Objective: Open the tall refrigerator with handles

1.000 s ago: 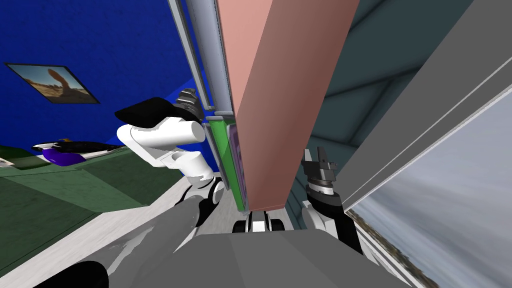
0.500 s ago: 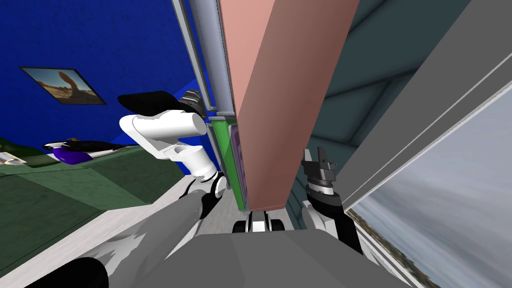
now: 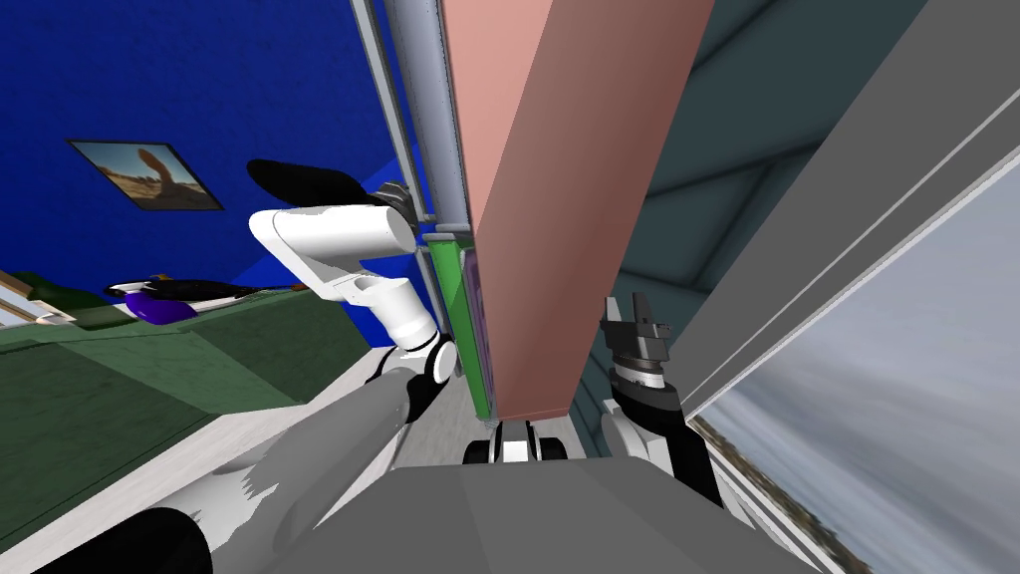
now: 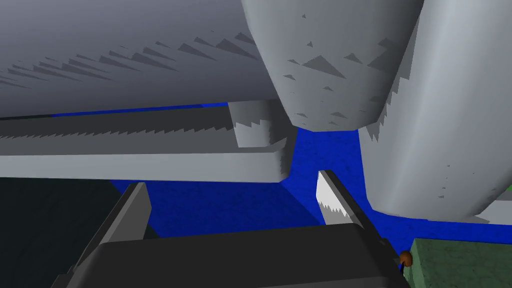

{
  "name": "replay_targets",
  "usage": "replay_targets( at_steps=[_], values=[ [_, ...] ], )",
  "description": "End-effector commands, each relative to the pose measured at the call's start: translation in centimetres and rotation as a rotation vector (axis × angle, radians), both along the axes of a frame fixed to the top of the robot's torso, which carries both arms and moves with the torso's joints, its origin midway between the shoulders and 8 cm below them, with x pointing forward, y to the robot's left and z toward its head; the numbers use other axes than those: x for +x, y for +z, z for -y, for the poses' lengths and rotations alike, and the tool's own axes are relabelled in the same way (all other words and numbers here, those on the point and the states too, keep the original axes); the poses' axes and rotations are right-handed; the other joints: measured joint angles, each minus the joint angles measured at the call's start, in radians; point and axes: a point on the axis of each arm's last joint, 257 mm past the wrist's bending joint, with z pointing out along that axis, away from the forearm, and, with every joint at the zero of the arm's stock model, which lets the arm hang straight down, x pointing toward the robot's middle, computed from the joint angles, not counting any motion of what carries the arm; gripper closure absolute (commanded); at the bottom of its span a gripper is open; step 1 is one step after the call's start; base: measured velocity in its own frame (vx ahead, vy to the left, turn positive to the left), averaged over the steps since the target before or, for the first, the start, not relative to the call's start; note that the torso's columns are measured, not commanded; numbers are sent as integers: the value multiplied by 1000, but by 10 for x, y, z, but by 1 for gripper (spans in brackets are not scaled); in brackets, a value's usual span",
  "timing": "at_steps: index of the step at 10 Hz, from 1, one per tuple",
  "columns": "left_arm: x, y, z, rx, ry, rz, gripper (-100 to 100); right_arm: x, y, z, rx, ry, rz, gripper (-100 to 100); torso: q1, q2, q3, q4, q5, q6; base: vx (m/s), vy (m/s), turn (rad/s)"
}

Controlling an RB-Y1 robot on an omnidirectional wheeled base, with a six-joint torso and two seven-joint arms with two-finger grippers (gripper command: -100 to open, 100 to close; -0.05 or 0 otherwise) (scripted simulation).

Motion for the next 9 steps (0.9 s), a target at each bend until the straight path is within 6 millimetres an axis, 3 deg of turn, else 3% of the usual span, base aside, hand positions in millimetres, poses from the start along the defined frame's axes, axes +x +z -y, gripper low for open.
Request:
replay_targets(
  at_steps=[1, 9],
  values=[
    [9, 0, 2, -12, -5, -54, -100, 0, 0, 0, 0, 0, 0, 0, 1, 0, 0, 0, 1, 0, -10, -4, 30],
    [26, -1, 22, -46, -43, -187, -100, 0, 0, 0, 0, 0, 0, 0, -4, -3, -4, -1, -3, 3, -10, 1, 20]
  ],
)
